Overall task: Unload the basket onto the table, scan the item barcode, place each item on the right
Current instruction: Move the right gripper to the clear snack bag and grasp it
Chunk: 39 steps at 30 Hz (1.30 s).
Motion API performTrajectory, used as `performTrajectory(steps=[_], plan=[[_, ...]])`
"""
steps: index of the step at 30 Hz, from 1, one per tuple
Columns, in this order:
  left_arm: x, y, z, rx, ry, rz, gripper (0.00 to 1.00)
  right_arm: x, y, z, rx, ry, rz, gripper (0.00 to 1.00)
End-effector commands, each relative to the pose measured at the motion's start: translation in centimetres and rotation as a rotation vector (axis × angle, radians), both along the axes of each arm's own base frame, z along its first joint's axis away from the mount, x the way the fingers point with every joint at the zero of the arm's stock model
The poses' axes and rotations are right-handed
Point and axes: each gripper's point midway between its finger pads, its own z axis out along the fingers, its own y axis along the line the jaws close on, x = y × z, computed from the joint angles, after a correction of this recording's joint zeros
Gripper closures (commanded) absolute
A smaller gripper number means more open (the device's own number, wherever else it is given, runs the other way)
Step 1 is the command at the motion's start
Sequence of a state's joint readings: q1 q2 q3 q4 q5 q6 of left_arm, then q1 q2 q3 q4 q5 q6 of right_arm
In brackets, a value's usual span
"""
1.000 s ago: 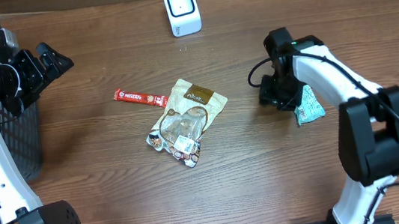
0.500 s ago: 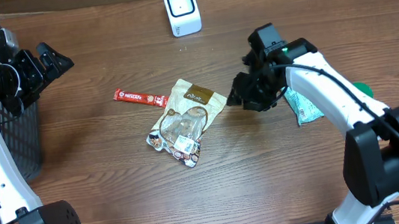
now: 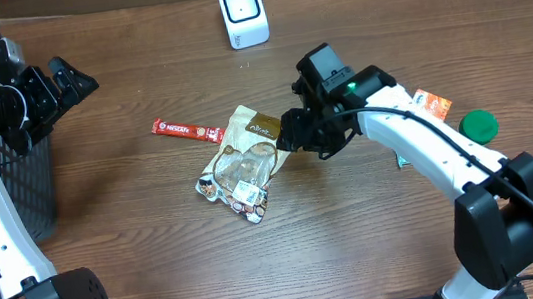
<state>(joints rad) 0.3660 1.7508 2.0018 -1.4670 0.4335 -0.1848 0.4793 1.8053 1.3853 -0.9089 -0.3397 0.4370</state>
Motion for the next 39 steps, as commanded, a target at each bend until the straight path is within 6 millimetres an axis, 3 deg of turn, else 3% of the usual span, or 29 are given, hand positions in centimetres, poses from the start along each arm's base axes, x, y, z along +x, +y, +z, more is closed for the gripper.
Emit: performTrajectory(steps=[1, 7, 16, 25, 35, 39], plan=[[0.1, -0.2, -0.1, -0.004, 0.003, -0.001, 0.00, 0.1, 0.6, 0.9, -0.010, -0.060, 0.012, 0.42], [0.1, -0.2, -0.1, -0.004, 0.003, -0.001, 0.00, 0.3, 2.0, 0.7, -0.041, -0.122, 0.042, 0.33], [0.1, -0.2, -0.1, -0.004, 0.003, -0.001, 0.00, 0.6, 3.8, -0.8, -0.078, -0.216, 0.074, 0.31], [0.1, -0.2, -0.1, -0.004, 0.003, -0.001, 0.00, 1.0, 4.1, -2.5, -0.051, -0.257, 0.070, 0.24], [0.1, -0.2, -0.1, -0.004, 0.003, -0.001, 0.00, 4.6, 3.1, -3.1, -0.106, -0.450, -0.016, 0.23], [0.1, -0.2, -0.1, -0.004, 0.003, -0.001, 0.00, 5.0, 3.5, -3.3, -0.071, -0.495, -0.025, 0.21]])
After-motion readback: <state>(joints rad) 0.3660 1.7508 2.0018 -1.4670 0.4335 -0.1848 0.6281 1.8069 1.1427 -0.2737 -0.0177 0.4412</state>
